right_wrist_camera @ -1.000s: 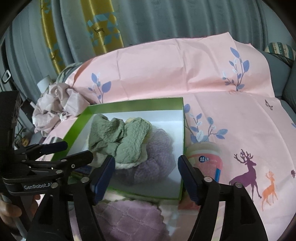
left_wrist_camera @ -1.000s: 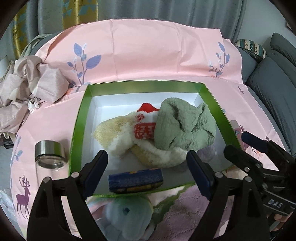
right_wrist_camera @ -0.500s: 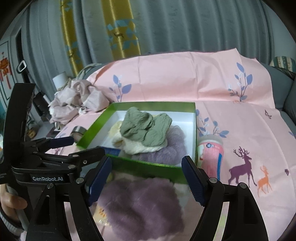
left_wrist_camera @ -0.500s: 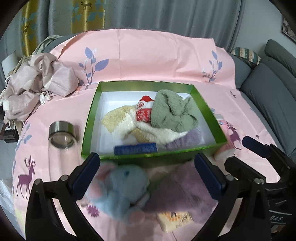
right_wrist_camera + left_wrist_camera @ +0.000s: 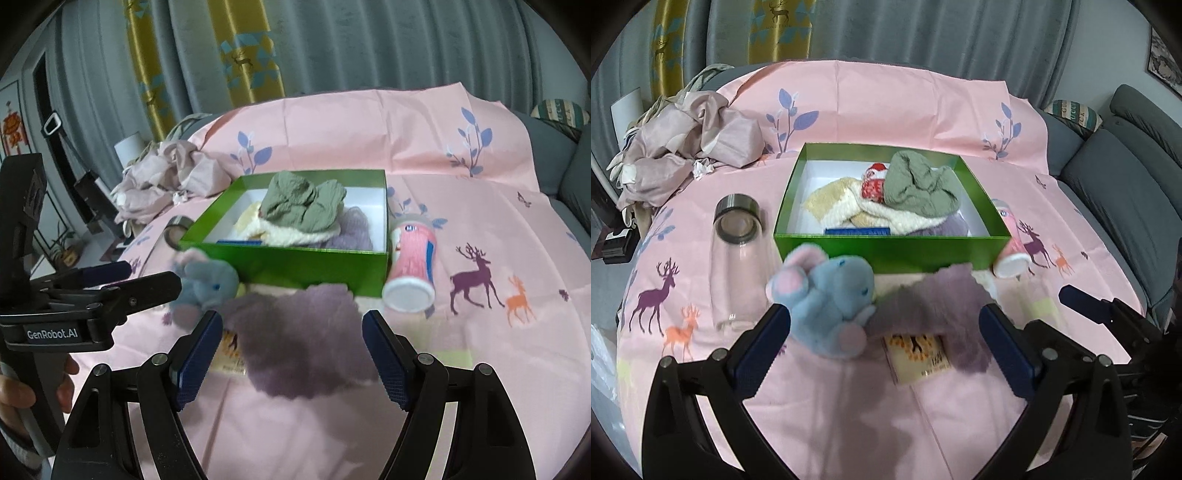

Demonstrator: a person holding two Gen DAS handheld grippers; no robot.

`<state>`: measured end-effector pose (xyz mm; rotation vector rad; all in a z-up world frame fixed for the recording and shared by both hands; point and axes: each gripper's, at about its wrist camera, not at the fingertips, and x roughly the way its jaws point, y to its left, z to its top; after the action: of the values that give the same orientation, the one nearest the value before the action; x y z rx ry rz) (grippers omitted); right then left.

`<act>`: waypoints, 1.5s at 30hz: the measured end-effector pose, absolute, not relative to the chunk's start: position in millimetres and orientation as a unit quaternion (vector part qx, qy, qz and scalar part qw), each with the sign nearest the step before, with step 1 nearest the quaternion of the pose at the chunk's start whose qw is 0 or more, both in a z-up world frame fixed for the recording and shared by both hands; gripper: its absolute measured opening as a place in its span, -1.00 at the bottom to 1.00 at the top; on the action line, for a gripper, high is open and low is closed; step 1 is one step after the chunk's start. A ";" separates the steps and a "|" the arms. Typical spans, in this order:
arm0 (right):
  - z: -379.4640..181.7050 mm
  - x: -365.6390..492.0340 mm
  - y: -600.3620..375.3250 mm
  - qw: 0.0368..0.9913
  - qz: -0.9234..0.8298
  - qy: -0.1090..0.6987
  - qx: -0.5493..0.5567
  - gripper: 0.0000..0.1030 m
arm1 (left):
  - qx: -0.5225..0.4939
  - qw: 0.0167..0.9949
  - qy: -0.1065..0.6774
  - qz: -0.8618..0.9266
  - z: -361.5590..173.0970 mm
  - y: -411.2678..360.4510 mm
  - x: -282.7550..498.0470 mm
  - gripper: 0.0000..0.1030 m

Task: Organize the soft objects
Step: 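Open the right gripper and withdraw it up from the box, then move the right gripper to the purple fuzzy cloth and close on it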

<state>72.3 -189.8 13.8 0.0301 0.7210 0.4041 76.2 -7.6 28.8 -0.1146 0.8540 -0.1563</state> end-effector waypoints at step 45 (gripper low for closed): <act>-59.2 54.3 -208.8 0.889 0.218 0.399 0.054 0.53 | -0.292 0.808 0.447 -0.250 -21.4 -1.9 67.8 0.96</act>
<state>54.3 -208.8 -59.2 0.1131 0.8288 0.4530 67.8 -1.9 -21.4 -0.6245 0.9561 -0.5336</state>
